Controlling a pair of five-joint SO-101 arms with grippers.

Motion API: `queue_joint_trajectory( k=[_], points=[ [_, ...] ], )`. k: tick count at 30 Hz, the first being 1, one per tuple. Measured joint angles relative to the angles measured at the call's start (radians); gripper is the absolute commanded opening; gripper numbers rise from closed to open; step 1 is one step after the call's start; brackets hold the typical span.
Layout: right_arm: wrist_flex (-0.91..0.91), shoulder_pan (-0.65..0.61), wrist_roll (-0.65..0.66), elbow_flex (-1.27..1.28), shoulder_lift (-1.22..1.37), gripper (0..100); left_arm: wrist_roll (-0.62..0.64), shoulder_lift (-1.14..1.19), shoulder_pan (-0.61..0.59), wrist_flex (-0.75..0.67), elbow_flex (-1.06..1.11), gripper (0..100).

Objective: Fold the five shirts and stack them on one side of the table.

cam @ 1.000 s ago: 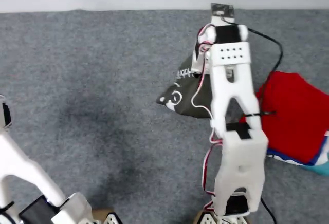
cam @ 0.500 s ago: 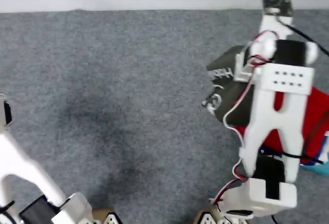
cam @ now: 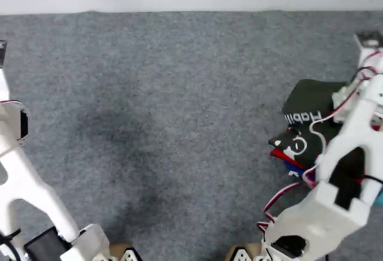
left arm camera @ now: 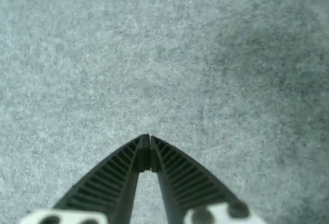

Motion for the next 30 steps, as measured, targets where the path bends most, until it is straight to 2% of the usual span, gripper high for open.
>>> queue_joint_trajectory(
  k=[3, 5, 7, 10, 13, 18, 20, 26, 30],
  points=[
    [-0.012, 0.049, -0.005, 0.000, 0.071, 22.0, 0.000, 0.000, 0.000, -0.006, 0.000, 1],
    [-0.008, 0.071, -0.064, 0.000, 0.077, 30.3, 0.000, 0.000, 0.000, -0.009, 0.000, 1],
    [0.014, 0.083, -0.155, -0.052, 0.077, 33.3, 0.000, 0.000, 0.000, -0.011, 0.000, 1],
    [0.018, 0.089, -0.249, -0.175, 0.077, 31.0, 0.000, 0.000, 0.000, -0.015, 0.000, 1],
    [0.020, 0.077, -0.285, -0.295, 0.077, 24.5, 0.000, 0.021, 0.000, -0.017, 0.000, 1],
    [0.020, -0.017, -0.295, -0.373, 0.048, 0.0, 0.000, 0.034, 0.000, -0.017, 0.000, 1],
    [0.020, -0.071, -0.295, -0.377, 0.037, 3.2, 0.000, 0.037, 0.000, -0.017, 0.000, 1],
    [0.020, -0.222, -0.304, -0.345, 0.061, 0.9, 0.000, 0.040, 0.000, -0.017, 0.000, 1],
    [0.012, -0.259, -0.304, -0.341, 0.181, 0.9, 0.000, 0.040, 0.000, -0.017, 0.000, 1]
  ],
)
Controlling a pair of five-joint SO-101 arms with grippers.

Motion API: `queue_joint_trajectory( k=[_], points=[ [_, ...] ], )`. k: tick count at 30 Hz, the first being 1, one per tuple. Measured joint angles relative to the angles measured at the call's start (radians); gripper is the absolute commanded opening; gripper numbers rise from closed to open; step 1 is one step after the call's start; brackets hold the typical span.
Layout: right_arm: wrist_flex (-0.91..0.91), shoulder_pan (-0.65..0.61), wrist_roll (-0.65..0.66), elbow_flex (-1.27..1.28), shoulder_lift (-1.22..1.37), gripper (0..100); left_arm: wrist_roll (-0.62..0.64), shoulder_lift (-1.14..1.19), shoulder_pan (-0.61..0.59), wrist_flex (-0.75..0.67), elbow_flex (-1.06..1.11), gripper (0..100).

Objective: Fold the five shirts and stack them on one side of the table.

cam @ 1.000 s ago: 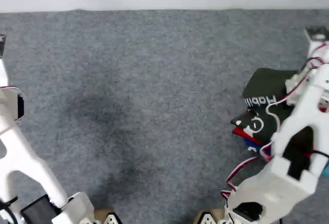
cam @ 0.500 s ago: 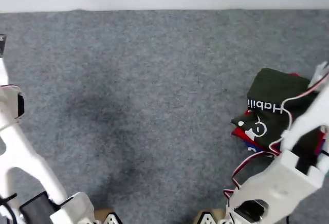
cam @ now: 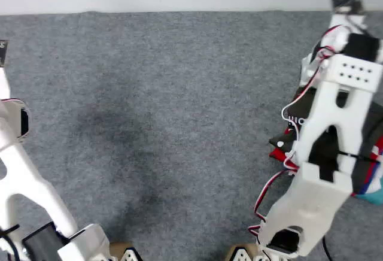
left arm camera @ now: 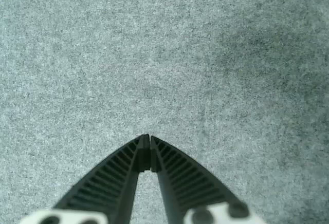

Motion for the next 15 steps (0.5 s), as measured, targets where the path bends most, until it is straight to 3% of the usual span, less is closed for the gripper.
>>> queue_joint_trajectory(
  k=[11, 15],
  points=[
    [-0.316, 0.098, 0.000, 0.003, 0.302, 0.9, 0.000, 0.000, 0.000, 0.000, 0.000, 1],
    [-0.301, 0.104, 0.000, -0.008, 0.299, 0.9, 0.000, 0.000, 0.000, 0.000, 0.000, 1]
  ],
)
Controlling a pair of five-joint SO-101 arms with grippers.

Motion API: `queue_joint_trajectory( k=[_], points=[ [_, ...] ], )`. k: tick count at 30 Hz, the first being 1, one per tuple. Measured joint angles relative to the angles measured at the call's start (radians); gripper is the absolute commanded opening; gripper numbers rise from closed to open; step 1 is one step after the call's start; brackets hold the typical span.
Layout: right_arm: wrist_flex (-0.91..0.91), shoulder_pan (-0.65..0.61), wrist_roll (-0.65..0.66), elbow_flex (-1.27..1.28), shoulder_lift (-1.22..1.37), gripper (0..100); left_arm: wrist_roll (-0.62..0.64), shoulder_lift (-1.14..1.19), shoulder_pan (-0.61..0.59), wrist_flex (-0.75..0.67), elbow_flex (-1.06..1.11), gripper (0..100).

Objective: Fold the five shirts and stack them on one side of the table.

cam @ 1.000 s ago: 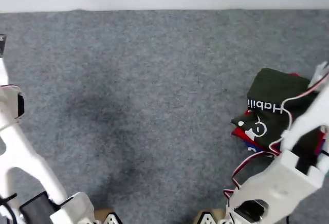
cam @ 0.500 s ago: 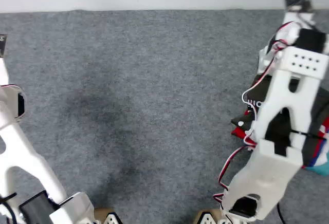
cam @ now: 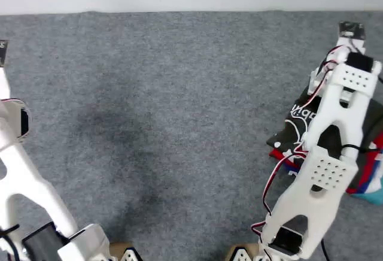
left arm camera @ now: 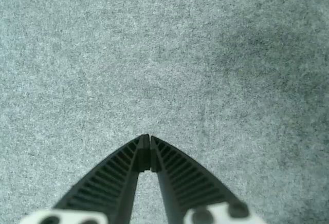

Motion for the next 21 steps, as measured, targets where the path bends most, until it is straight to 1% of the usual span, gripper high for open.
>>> queue_joint_trajectory(
  k=[4, 7, 11, 18, 21],
  points=[
    [0.160, -0.012, 0.000, -0.037, -0.083, 0.9, 0.000, 0.000, 0.000, 0.000, 0.000, 1],
    [0.288, -0.057, 0.000, -0.051, -0.157, 0.9, 0.000, 0.000, 0.000, 0.000, 0.000, 1],
    [0.307, -0.086, 0.000, 0.029, -0.264, 0.9, 0.000, 0.000, 0.000, 0.000, 0.000, 1],
    [0.307, -0.097, 0.040, 0.400, -0.427, 0.9, 0.000, 0.000, 0.000, 0.000, 0.000, 1],
    [0.307, -0.098, 0.043, 0.535, -0.446, 0.9, 0.000, 0.000, 0.000, 0.000, 0.000, 1]
  ],
)
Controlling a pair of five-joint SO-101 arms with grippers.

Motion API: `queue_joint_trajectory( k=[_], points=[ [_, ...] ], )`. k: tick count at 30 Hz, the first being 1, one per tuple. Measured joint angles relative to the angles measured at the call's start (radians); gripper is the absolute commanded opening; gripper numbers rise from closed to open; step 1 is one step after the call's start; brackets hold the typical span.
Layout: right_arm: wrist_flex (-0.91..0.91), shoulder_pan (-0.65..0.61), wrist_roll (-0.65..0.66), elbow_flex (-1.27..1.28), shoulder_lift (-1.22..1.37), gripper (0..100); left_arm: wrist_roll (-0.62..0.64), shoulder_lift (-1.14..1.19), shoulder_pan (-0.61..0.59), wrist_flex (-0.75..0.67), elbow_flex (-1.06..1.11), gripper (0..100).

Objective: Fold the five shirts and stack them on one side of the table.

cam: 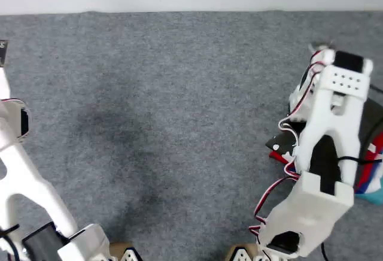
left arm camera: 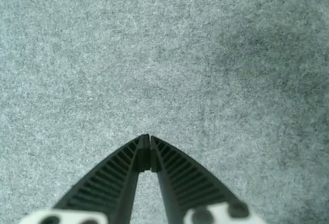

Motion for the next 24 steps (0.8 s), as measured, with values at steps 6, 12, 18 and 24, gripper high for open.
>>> queue_joint_trajectory(
  k=[6, 12, 18, 24],
  points=[
    [-0.086, -0.002, 0.000, 0.233, 0.012, 0.9, 0.000, 0.000, 0.000, 0.000, 0.000, 1],
    [-0.064, -0.002, 0.000, 0.226, 0.048, 0.9, 0.000, 0.000, 0.000, 0.000, 0.000, 1],
    [0.000, 0.006, 0.000, 0.100, -0.043, 0.9, 0.000, 0.000, 0.000, 0.000, 0.000, 1],
    [0.000, 0.150, 0.144, 0.115, -0.189, 0.9, 0.000, 0.000, 0.000, 0.000, 0.000, 1]
  ],
)
